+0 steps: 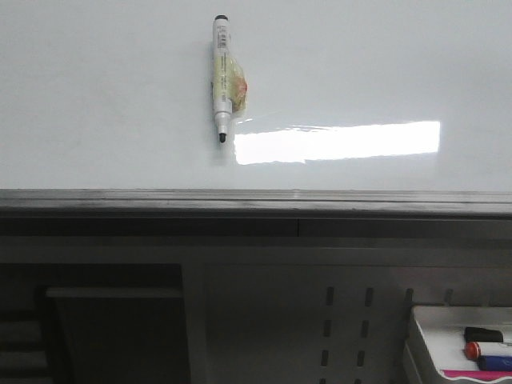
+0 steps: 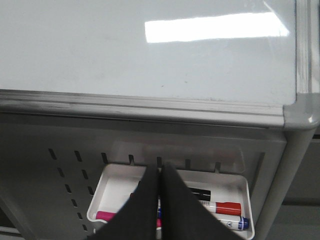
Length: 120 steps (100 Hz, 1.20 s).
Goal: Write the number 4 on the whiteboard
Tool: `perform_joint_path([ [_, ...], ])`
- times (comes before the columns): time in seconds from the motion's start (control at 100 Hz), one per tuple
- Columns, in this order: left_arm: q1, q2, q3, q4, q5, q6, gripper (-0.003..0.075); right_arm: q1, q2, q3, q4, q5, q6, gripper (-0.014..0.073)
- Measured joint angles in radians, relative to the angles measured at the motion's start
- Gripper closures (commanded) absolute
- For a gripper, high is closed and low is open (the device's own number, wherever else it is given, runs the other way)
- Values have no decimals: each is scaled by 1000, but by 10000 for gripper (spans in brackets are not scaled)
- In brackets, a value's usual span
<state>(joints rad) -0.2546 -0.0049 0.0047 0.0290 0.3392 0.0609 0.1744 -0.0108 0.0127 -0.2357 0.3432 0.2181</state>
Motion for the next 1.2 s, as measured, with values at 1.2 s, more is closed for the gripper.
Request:
perform_joint_path([
  [1.2,0,0,0,-150,-73,0,741,0,0,2,-35,-343,0,638],
])
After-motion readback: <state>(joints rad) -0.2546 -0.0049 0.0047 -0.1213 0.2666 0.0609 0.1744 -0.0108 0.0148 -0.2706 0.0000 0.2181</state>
